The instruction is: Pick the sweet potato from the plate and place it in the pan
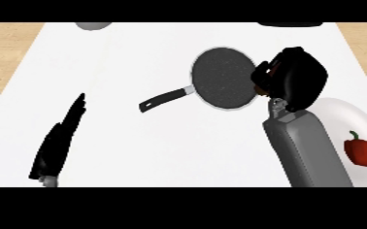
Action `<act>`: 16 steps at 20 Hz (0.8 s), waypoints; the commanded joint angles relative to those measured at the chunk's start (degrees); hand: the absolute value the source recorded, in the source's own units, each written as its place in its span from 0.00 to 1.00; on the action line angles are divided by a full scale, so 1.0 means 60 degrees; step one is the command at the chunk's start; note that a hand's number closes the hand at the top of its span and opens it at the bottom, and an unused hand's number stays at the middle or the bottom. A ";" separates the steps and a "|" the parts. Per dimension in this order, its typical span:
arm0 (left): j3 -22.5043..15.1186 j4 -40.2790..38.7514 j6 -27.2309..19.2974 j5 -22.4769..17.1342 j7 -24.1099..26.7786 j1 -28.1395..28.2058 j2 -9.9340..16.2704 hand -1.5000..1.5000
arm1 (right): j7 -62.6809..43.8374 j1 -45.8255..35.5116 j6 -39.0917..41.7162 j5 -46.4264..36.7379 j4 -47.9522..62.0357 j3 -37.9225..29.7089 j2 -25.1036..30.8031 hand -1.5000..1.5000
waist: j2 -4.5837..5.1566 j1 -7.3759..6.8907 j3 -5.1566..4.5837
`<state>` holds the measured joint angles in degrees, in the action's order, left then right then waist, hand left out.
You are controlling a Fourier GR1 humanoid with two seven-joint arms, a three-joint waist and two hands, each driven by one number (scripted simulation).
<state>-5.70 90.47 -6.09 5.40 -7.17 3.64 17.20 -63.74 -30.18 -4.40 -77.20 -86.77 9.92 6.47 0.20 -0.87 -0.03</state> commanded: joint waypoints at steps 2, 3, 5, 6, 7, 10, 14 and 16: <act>-0.0142 -0.0170 -0.0141 0.0253 -0.0103 -0.0497 -0.0252 0.50 | -0.0073 -0.1468 -0.1776 0.0450 0.2605 -0.1487 -0.0694 1.00 | 0.0091 -0.0139 0.0013; -0.0002 0.0303 0.0139 0.0001 -0.0036 0.0040 0.0017 0.50 | 0.0214 -0.1464 -0.2110 0.0701 0.2859 -0.1737 -0.0772 1.00 | 0.0066 -0.0211 0.0016; 0.0097 -0.0071 0.0180 0.0069 0.0013 -0.0232 0.0063 0.50 | 0.0710 -0.2170 -0.2479 0.0932 0.4207 -0.2283 -0.0741 1.00 | 0.0094 -0.0202 0.0013; 0.0017 0.0339 0.0352 0.0004 -0.0203 -0.0296 0.0159 0.50 | 0.0926 -0.2519 -0.2560 0.1081 0.4977 -0.2602 -0.0631 1.00 | 0.0127 -0.0318 0.0019; 0.0191 -0.0291 0.0362 -0.0041 0.0337 -0.0157 0.0112 0.50 | 0.1353 -0.2657 -0.2759 0.1308 0.5456 -0.2754 -0.0591 1.00 | 0.0102 -0.0214 0.0010; 0.0012 0.0626 0.0500 -0.0149 -0.0475 -0.0197 0.0102 0.50 | 0.1606 -0.3176 -0.3276 0.1342 0.7274 -0.3191 -0.0590 1.00 | 0.0143 -0.0408 0.0023; -0.0246 0.0312 0.0189 0.0199 -0.0034 -0.0183 -0.0264 0.50 | 0.2806 -0.3750 -0.2756 0.1956 0.8995 -0.3559 -0.0306 1.00 | 0.0243 -0.0570 0.0026; -0.0381 0.0346 0.0130 0.0323 0.0067 -0.0081 -0.0336 0.50 | 0.3134 -0.3487 -0.3761 0.3252 0.8618 -0.4619 -0.0726 1.00 | 0.0258 -0.0544 0.0048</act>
<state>-6.46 91.82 -4.48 6.14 -7.32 2.22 16.43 -48.92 -50.28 -23.06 -64.93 -39.16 -11.68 2.99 1.43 -3.61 0.14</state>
